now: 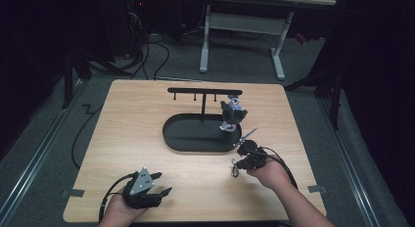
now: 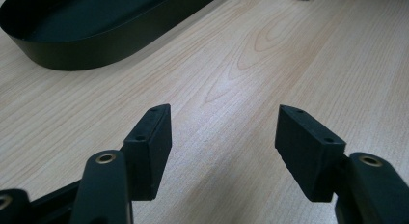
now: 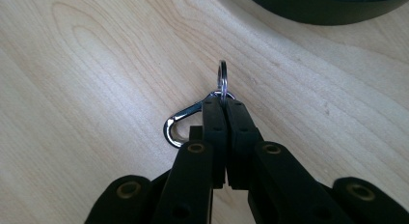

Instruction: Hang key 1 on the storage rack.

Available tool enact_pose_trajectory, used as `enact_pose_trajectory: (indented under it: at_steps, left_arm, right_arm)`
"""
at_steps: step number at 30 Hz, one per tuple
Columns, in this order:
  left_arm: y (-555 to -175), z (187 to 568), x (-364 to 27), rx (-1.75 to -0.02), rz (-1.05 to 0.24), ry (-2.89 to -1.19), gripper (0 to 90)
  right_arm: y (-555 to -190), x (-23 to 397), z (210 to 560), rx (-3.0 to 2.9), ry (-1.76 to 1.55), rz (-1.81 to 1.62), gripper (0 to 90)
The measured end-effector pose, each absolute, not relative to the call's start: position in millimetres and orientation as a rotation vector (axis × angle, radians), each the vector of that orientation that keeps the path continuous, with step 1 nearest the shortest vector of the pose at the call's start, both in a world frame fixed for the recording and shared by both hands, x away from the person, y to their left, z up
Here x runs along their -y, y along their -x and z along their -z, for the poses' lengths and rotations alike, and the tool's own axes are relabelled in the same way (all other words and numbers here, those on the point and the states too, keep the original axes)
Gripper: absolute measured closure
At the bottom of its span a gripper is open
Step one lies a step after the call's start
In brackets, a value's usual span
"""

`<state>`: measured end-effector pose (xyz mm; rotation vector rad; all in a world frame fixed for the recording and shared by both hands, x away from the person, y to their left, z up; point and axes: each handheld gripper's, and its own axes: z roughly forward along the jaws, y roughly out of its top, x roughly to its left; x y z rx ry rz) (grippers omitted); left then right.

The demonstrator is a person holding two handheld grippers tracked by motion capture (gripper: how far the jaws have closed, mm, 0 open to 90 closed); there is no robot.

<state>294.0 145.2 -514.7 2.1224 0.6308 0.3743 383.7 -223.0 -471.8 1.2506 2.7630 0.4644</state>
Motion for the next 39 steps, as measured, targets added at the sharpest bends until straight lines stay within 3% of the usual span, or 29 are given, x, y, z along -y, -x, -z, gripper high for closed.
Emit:
enact_pose_trajectory:
  at_steps: [39]
  left_arm:
    - [-298, 514, -148, -0.634, -0.384, -2.091, 39.0]
  right_arm:
    - [-380, 223, 406, -2.695, -1.262, -0.624, 89.5]
